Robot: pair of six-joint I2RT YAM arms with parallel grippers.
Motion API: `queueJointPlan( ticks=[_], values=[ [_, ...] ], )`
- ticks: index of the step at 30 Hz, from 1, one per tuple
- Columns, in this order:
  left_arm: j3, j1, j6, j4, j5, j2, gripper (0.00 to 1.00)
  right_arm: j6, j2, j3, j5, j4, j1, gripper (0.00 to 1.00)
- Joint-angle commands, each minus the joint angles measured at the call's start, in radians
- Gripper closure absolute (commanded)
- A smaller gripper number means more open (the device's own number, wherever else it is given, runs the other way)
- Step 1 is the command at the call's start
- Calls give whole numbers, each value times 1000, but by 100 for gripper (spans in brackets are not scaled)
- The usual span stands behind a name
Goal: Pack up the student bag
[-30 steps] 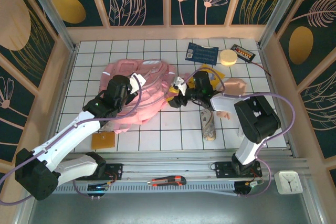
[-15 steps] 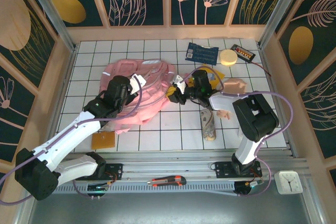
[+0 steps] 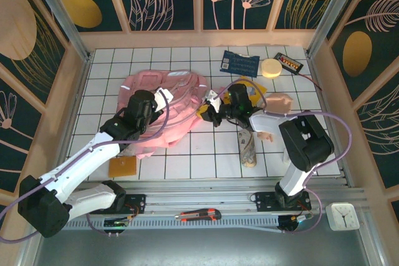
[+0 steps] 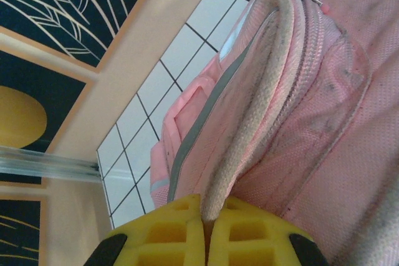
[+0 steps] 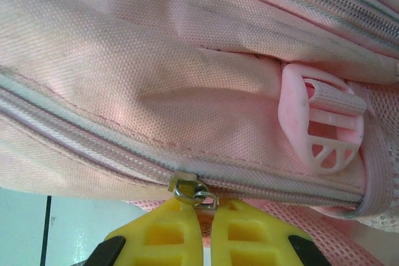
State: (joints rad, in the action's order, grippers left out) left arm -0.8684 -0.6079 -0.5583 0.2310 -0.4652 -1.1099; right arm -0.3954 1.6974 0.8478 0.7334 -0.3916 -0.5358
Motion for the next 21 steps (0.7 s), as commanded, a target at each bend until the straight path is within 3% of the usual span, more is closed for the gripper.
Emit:
queueJointPlan(
  ticks=[1,10,16,21],
  values=[
    [-8,5,-21,-116,-111,-5,100,-32,-47,-16,-5,50,8,100],
    [-76,4,31,-91,-175,-109,100,-180,-71,104,6,389,-25,100],
    [-151,-6,111,-82,-187,-195,100,-228,-78,194,-99,609,-61,100],
    [-182,-51,178,-72,-200,-255,100,-149,-68,268,-236,656,-135,100]
  ],
)
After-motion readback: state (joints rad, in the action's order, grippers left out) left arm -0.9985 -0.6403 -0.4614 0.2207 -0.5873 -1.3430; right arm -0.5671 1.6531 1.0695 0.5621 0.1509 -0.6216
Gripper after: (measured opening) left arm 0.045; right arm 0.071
